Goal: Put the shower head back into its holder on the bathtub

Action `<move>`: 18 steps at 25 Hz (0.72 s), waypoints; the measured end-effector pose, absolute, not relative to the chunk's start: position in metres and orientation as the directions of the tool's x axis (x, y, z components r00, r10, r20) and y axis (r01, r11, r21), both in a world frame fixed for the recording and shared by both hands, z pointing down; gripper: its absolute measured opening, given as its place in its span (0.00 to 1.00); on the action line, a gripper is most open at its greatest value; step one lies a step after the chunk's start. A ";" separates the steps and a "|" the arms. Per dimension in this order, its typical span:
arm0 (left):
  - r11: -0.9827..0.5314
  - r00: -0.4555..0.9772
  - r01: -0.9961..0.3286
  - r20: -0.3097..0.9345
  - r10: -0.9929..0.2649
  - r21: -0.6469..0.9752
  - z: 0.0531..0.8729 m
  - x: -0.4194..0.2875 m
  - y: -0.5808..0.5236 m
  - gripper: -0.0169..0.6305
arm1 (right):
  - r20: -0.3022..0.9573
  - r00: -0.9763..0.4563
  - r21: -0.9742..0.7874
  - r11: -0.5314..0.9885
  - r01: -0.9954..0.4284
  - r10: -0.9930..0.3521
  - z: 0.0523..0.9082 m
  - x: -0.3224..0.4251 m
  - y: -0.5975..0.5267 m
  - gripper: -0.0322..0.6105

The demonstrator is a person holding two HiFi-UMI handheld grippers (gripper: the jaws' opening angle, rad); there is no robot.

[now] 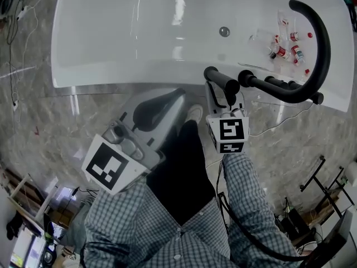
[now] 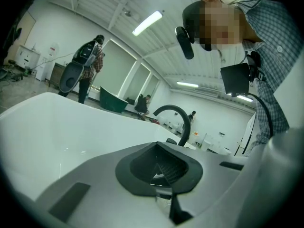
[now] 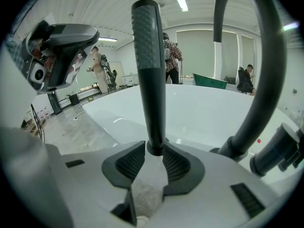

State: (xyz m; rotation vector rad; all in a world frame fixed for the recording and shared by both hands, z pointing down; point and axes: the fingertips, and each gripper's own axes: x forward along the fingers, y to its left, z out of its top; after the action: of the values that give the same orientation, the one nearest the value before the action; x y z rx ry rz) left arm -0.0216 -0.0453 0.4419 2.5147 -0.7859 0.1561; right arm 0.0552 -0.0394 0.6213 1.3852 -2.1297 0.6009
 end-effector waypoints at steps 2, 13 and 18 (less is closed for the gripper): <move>-0.713 0.830 -0.556 0.249 -0.499 0.426 0.441 -0.021 -0.044 0.04 | 0.638 -0.334 -0.082 0.370 -0.926 -0.694 0.617 0.056 -0.035 0.22; -0.756 0.853 -0.522 0.239 -0.463 0.395 0.412 -0.011 -0.027 0.04 | 0.602 -0.296 -0.167 0.245 -0.955 -0.742 0.553 0.069 -0.016 0.09; -0.775 0.862 -0.507 0.225 -0.454 0.376 0.378 -0.005 -0.021 0.04 | 0.584 -0.314 -0.200 0.242 -0.949 -0.748 0.499 0.072 -0.007 0.09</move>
State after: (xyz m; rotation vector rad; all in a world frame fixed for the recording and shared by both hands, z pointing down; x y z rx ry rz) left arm -0.0045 -0.0211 0.3782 2.6051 -0.7085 0.1688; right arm 0.0725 -0.0069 0.4988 1.5604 -2.1526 0.7516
